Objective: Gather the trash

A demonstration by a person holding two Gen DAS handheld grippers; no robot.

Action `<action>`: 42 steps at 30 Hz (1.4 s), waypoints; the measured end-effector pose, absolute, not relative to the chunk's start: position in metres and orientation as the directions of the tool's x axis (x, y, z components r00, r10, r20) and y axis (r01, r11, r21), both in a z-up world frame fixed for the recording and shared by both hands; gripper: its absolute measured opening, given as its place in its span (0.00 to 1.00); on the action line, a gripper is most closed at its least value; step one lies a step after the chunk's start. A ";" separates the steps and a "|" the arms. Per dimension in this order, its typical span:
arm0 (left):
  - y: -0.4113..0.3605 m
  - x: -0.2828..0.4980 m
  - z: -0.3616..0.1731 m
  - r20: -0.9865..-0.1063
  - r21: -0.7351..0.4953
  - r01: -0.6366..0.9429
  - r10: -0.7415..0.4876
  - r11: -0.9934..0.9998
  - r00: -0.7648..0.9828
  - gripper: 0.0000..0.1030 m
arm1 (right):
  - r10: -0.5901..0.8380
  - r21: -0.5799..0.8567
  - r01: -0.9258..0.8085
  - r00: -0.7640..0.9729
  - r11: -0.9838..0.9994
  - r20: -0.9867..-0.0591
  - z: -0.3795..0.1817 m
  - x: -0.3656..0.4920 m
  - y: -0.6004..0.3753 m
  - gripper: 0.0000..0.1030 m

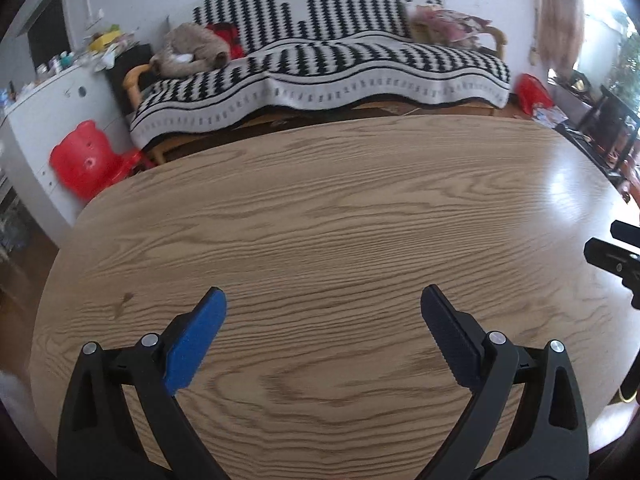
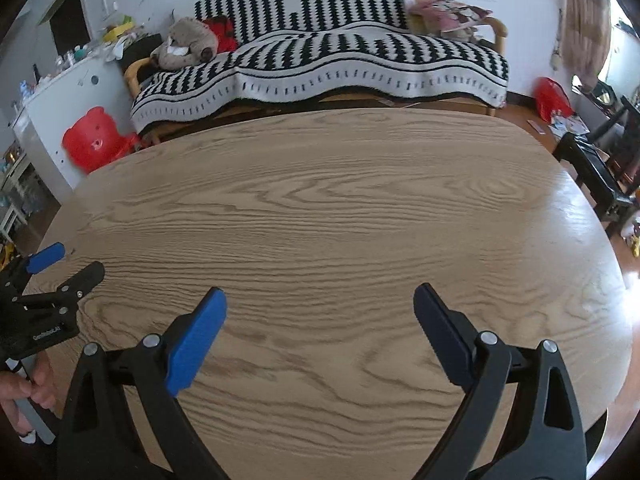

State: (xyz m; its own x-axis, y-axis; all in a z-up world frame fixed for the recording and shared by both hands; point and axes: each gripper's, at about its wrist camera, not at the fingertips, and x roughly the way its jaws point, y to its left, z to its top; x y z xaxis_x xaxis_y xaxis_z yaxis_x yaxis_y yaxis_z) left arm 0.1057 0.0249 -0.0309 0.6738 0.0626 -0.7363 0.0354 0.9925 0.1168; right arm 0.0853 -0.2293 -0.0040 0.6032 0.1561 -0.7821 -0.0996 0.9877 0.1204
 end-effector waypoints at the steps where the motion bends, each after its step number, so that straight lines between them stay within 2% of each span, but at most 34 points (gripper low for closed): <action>1: 0.029 0.107 -0.031 -0.738 0.115 0.028 0.066 0.993 0.672 0.92 | 0.157 0.118 -0.105 0.601 0.988 -0.784 -0.005 0.086 -0.227 0.89; 12: 0.045 0.104 -0.036 -0.742 0.109 0.011 0.074 0.994 0.667 0.92 | 0.144 0.101 -0.106 0.583 0.989 -0.800 -0.017 0.098 -0.221 0.89; 42: 0.033 0.103 -0.035 -0.740 0.113 0.022 0.070 0.993 0.669 0.92 | 0.133 0.103 -0.085 0.593 0.991 -0.794 -0.010 0.082 -0.240 0.89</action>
State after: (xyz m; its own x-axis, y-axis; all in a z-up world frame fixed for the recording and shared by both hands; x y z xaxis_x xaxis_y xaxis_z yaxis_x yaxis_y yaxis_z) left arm 0.1034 0.0331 -0.0347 0.6693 0.0697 -0.7398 0.0219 0.9933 0.1134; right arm 0.0822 -0.2402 -0.0098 0.5931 0.1331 -0.7940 -0.0846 0.9911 0.1029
